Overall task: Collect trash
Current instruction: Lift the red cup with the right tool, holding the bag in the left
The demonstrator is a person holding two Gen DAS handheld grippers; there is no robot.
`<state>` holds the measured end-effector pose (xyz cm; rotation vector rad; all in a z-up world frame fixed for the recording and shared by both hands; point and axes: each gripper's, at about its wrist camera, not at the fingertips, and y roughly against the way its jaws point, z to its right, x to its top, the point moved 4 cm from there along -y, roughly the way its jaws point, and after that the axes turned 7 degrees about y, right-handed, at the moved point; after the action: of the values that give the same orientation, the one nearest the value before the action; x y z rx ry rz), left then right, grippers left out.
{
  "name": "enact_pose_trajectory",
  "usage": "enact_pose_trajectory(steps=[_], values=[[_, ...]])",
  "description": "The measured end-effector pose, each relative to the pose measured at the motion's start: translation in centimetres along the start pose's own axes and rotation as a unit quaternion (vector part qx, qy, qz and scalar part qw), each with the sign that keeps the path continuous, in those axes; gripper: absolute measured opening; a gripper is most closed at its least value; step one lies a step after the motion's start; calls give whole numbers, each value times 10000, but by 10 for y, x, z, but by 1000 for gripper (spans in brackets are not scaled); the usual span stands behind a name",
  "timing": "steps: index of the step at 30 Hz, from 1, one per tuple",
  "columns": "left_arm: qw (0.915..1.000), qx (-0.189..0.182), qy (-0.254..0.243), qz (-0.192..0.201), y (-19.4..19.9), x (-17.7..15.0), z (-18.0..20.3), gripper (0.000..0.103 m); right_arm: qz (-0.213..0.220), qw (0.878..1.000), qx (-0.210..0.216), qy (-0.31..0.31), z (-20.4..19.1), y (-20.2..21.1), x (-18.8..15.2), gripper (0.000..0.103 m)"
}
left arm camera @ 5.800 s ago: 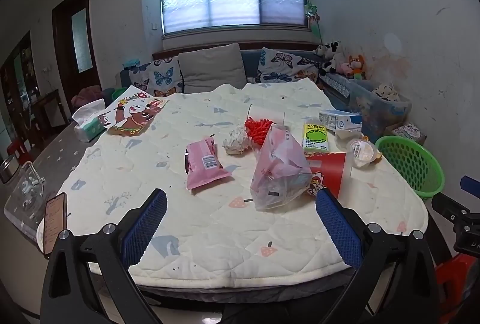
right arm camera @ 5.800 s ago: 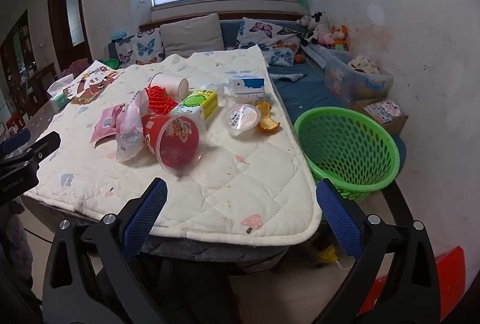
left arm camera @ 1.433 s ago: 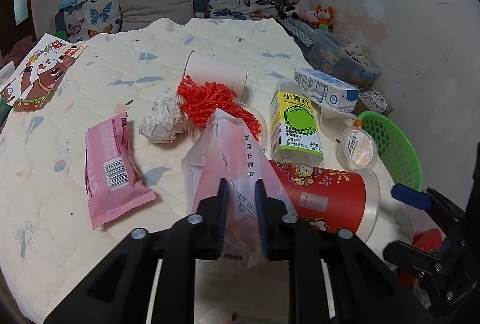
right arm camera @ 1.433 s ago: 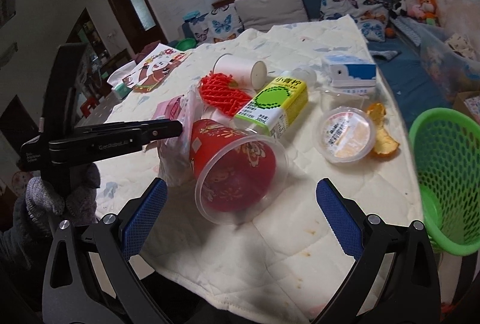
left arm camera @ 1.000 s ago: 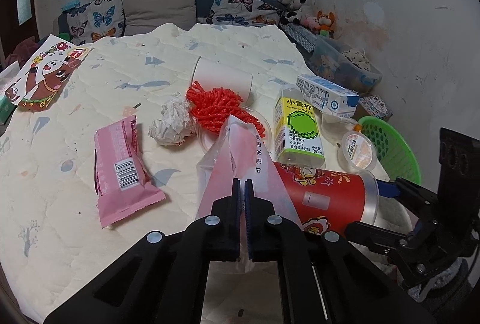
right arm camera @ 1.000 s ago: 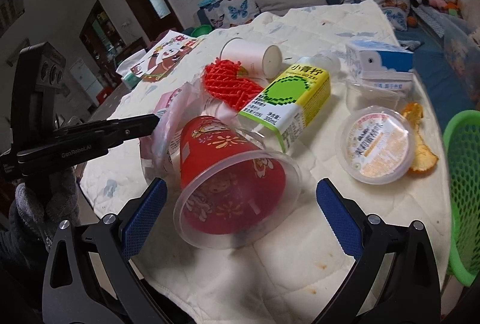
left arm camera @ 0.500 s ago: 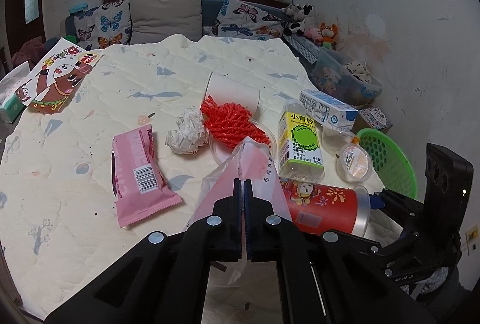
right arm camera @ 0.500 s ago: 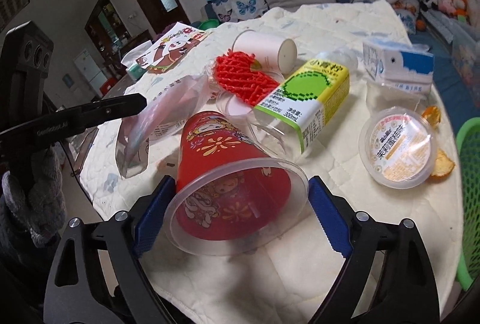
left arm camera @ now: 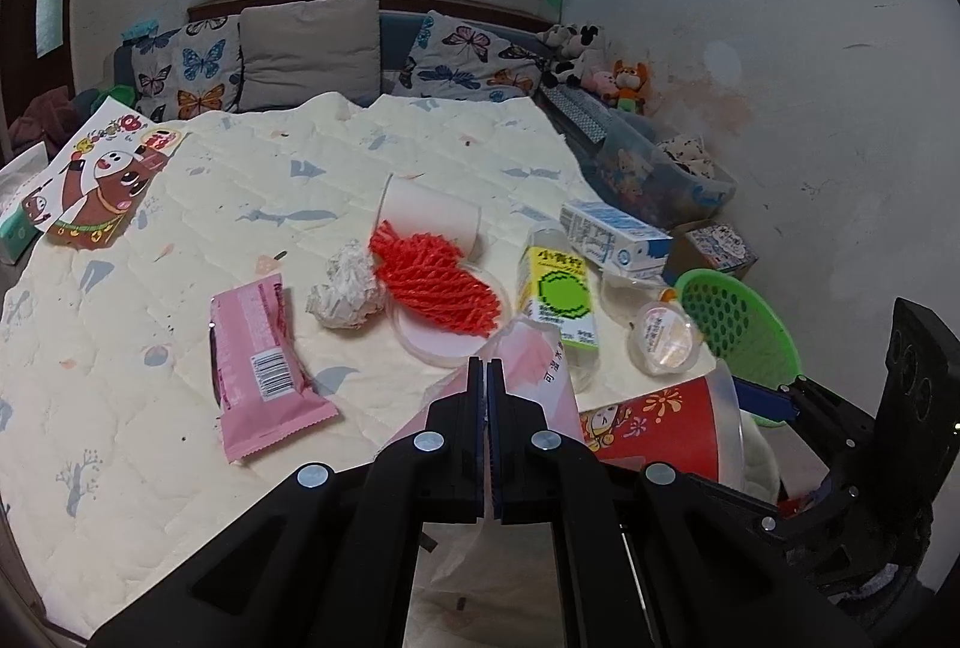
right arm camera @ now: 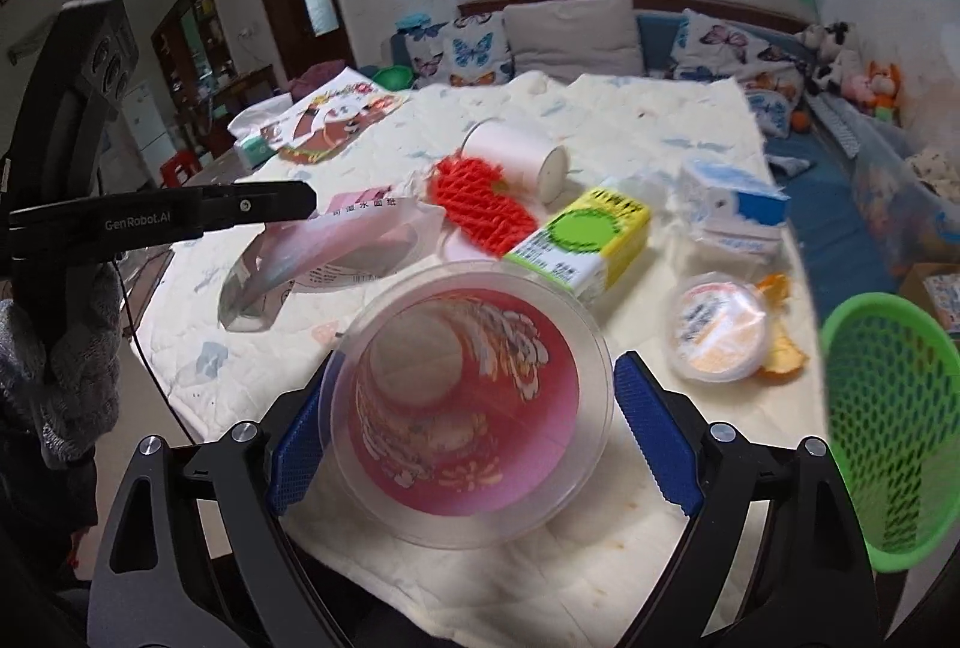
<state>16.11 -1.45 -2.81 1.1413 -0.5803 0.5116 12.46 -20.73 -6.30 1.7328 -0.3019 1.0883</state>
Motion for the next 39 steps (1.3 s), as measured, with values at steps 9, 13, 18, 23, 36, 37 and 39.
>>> enact_pose_trajectory(steps=[9, 13, 18, 23, 36, 37, 39], values=[[9990, -413, -150, -21, -1, 10, 33, 1, 117, 9993, -326, -148, 24, 27, 0, 63], [9982, -546, -247, -63, -9, 14, 50, 1, -15, 9985, -163, -528, 44, 27, -7, 61], [9976, -601, -296, -160, -19, 13, 59, 1, -57, 9971, -226, -728, 54, 26, -24, 62], [9978, -551, -294, -235, -25, 10, 56, 1, -103, 9951, -146, -974, 61, 30, -32, 62], [9974, -552, -321, -344, -27, 0, 54, 1, -230, 9959, -208, -850, 55, 40, -42, 73], [9974, -544, -318, -359, -28, -1, 53, 1, -232, 9956, -220, -875, 57, 41, -43, 75], [9973, -542, -312, -385, -29, -3, 52, 1, -229, 9952, -292, -905, 60, 43, -45, 84]])
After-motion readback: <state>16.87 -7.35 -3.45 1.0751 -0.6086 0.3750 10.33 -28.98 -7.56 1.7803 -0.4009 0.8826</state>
